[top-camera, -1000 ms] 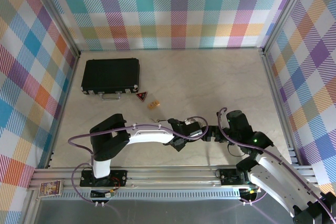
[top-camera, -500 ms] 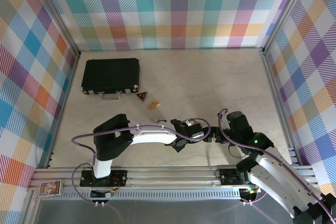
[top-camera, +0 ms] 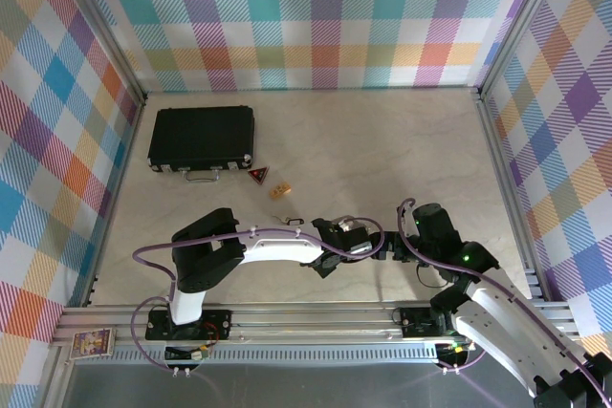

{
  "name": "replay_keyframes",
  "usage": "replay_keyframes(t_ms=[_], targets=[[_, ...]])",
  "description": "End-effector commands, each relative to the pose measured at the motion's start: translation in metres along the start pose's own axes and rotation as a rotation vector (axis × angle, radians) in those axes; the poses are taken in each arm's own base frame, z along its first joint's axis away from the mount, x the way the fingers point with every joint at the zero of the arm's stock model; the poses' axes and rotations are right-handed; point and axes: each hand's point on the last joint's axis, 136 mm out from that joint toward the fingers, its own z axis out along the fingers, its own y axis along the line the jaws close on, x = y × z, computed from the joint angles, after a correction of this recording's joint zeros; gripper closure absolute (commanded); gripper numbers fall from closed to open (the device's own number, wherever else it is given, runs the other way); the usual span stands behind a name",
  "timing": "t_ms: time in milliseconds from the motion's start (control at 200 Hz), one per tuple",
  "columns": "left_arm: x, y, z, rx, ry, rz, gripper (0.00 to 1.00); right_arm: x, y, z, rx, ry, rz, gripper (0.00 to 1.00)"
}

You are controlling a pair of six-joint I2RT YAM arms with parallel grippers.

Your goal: Put the keys on the keyring

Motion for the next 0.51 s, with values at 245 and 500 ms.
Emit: replay_keyframes(t_ms=[245,500], targets=[[-0.004,-0.008,-0.001,-0.034,0.002,0.065,0.86,-0.009,0.019,-0.006,-0.088,-0.039,-0.018,0.01],[-0.006,-0.009,-0.013,-0.008,-0.023,0.062,0.97,-0.013,0.022,-0.012,-0.085,-0.052,-0.027,0.01]])
